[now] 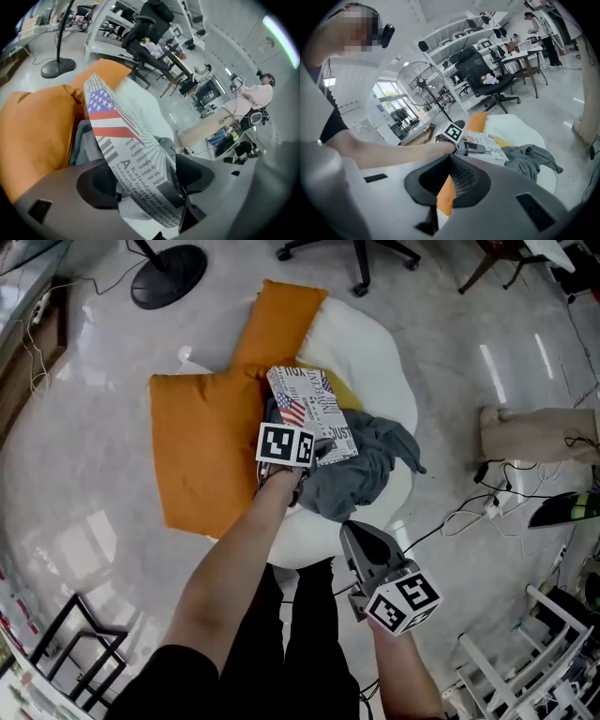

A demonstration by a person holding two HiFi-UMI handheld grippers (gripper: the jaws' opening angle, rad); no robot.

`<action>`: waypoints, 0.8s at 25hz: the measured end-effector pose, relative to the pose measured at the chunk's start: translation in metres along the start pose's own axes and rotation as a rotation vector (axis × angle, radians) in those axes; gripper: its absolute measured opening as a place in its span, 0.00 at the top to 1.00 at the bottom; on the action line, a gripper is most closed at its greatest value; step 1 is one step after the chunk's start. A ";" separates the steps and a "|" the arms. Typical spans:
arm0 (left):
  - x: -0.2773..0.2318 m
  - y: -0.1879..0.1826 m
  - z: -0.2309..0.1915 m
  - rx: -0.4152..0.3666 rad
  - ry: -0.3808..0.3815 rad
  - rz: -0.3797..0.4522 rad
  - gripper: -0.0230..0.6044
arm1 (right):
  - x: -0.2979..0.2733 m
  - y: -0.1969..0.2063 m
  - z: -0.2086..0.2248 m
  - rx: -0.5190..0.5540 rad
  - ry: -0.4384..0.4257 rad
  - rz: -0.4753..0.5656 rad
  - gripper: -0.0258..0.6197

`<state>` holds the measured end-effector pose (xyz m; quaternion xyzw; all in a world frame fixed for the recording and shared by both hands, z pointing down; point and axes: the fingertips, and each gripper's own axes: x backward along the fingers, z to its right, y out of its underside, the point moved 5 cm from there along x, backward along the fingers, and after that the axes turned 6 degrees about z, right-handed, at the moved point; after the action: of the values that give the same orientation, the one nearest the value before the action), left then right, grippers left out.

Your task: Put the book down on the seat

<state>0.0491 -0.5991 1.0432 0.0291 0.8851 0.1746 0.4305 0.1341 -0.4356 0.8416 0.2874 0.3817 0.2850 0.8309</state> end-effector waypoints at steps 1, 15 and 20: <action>0.004 -0.001 0.002 -0.034 -0.006 -0.034 0.41 | 0.000 -0.002 -0.007 0.001 -0.003 0.004 0.94; 0.027 -0.007 0.036 -0.448 0.170 -0.033 0.42 | 0.003 0.027 -0.049 -0.047 -0.029 0.001 0.94; 0.011 -0.038 0.046 -0.330 0.316 0.171 0.66 | 0.008 0.058 -0.024 -0.077 0.006 -0.032 0.94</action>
<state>0.0820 -0.6194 0.9960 0.0053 0.8952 0.3551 0.2693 0.1046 -0.3852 0.8649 0.2483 0.3773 0.2871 0.8448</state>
